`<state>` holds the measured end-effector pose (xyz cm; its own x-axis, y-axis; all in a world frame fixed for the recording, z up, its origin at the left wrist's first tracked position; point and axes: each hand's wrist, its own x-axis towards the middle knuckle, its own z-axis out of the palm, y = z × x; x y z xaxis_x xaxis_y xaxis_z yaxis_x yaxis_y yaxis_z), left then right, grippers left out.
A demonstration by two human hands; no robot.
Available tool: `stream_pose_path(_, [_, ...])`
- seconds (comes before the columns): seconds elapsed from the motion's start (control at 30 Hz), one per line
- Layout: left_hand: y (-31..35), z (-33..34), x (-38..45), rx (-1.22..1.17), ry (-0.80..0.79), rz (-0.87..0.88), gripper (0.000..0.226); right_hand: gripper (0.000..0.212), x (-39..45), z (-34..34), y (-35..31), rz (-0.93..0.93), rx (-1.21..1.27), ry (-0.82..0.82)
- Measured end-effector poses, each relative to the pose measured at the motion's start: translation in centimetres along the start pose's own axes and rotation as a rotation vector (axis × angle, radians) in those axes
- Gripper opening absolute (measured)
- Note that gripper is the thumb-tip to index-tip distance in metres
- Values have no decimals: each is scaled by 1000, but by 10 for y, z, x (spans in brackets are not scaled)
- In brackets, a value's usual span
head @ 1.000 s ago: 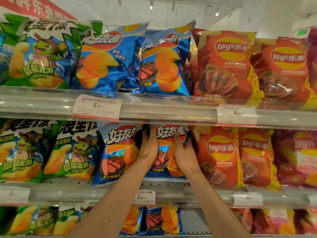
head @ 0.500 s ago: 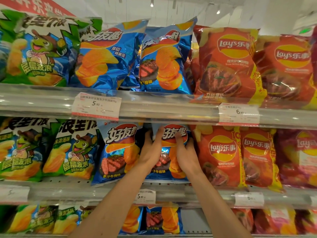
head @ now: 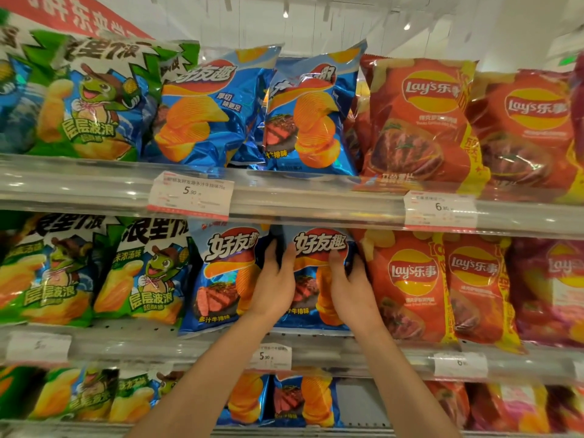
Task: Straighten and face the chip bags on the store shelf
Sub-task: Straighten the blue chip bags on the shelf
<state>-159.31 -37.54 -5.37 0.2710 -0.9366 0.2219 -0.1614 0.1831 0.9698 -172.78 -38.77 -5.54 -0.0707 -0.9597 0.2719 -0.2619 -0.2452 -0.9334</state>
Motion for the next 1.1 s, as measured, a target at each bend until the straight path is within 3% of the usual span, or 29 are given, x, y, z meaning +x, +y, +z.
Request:
stream_pose_path(0.2, [1,-41,-30,-10,-32,159,41,37,-31,-14,-3,-155,-102,31])
stream_pose_path(0.33, [-1,-82,-42,63,120,233,17,48,-51,-11,-8,-234,-187,105])
stream_pose_path(0.43, [-5,-111,-44,119,260,295,9,40,-58,8,-16,-288,-200,130])
stream_pose_path(0.53, [-16,-127,-37,187,320,319,27,34,-59,39,-29,-268,-187,54])
stream_pose_path(0.6, [-26,-130,-31,249,245,268,49,34,-55,62,-35,-250,-190,-31])
stream_pose_path(0.7, [-31,-128,-27,235,98,179,69,56,-42,93,-41,-148,-192,-131])
stream_pose_path(0.93, [-18,-121,-12,131,64,0,76,74,-24,123,-38,76,-140,-157])
stream_pose_path(1.1, [-15,-117,-5,77,97,9,66,56,-32,117,-34,58,-130,-71])
